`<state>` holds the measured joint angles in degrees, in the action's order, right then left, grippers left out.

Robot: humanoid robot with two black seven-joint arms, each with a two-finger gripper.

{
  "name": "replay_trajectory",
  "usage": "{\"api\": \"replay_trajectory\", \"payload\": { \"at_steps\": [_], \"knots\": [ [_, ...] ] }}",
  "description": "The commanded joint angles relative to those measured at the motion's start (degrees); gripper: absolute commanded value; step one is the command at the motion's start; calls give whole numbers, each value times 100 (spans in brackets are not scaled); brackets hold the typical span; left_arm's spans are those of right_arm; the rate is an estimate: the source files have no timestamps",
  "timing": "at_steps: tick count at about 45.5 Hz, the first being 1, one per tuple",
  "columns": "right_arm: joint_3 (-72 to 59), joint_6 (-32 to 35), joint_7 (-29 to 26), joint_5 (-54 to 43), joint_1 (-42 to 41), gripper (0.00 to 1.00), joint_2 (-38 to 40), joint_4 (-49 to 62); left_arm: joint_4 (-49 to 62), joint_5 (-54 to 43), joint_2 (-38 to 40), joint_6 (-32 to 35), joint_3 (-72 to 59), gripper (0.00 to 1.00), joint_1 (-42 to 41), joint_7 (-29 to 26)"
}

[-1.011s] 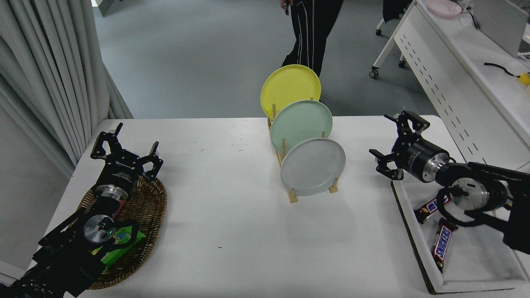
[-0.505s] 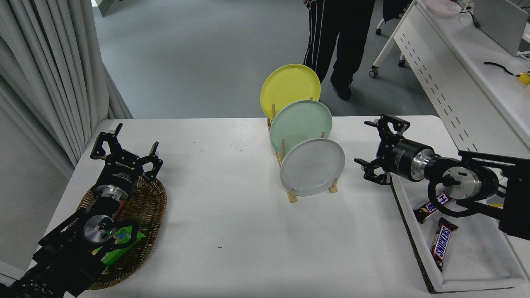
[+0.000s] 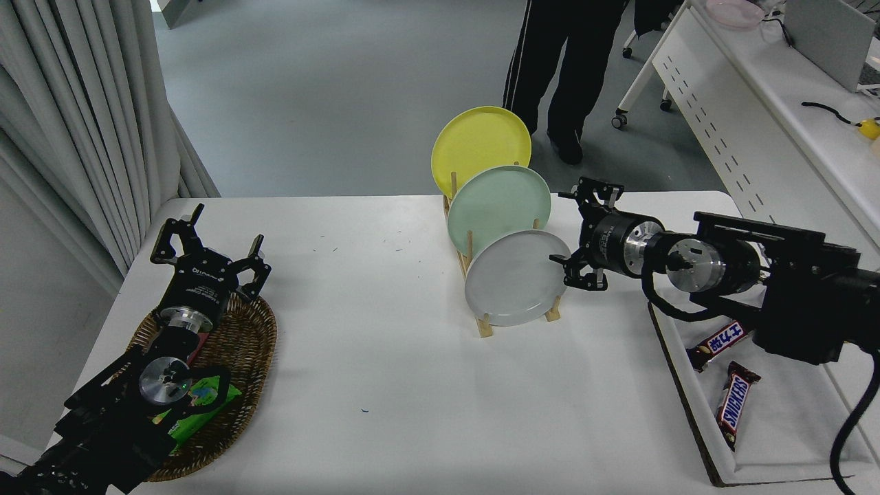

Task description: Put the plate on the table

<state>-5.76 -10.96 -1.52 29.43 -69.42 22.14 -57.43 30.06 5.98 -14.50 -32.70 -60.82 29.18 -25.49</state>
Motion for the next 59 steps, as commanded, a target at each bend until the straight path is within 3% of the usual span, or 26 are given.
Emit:
{"api": "replay_trajectory", "payload": {
  "at_steps": [1,24,33,42,53,59],
  "knots": [
    [382,-283,-182,10,139,100,-298,259,0,0,0,0,0,100,0,0],
    [558,-881,-200,-96,104,99,-518,268,0,0,0,0,0,100,0,0],
    [567,-899,-384,-140,17,82,-518,224,0,0,0,0,0,100,0,0],
    [567,-899,-428,-149,-1,81,-518,233,0,0,0,0,0,100,0,0],
    [567,-881,-516,-149,-10,63,-518,233,0,0,0,0,0,100,0,0],
    [567,-855,-621,-149,-45,63,-509,233,0,0,0,0,0,100,0,0]
  ]
}}
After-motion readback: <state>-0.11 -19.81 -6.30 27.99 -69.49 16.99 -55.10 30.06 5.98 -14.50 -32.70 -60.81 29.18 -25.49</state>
